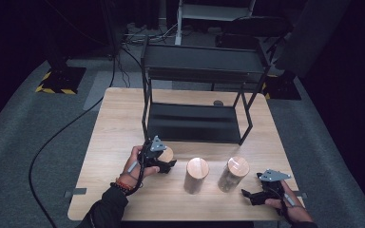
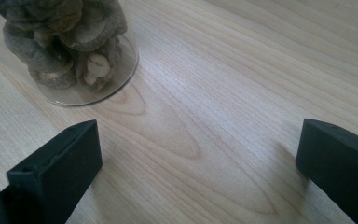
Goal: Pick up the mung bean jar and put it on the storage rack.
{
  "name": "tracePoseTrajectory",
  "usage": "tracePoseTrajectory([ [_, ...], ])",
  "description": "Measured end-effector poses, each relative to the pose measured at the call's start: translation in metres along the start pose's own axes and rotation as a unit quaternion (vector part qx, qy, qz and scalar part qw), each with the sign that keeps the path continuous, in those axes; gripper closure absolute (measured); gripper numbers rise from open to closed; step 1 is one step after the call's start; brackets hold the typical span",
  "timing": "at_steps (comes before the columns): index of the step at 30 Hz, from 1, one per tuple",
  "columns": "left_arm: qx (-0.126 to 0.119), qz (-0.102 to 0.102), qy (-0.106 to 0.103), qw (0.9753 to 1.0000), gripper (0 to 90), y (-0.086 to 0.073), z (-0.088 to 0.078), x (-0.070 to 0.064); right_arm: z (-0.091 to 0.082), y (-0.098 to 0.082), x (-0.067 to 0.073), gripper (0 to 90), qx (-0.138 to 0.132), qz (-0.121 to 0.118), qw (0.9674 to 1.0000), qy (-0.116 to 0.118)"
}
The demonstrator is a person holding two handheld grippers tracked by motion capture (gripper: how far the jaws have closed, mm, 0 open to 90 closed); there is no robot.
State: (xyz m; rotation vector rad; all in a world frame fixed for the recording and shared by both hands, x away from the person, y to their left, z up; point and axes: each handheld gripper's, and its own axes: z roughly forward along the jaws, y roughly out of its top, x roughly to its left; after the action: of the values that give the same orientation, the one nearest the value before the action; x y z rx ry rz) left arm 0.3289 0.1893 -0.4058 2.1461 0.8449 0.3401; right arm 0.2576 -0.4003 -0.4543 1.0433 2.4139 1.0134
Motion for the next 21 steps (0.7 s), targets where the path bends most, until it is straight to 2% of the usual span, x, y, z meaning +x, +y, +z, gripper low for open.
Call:
tracePoseTrajectory([
  [16,-0.005,0.002,-0.011,0.9999,23.2,0.015,0.006,0.002,-0.001,-0.001,0.002,0.1,0.001,0.006,1.0,-0.006],
  [21,-0.011,-0.01,-0.004,0.9999,23.2,0.02,0.006,0.004,-0.001,0.0,0.0,0.4,0.001,0.003,1.0,-0.005],
])
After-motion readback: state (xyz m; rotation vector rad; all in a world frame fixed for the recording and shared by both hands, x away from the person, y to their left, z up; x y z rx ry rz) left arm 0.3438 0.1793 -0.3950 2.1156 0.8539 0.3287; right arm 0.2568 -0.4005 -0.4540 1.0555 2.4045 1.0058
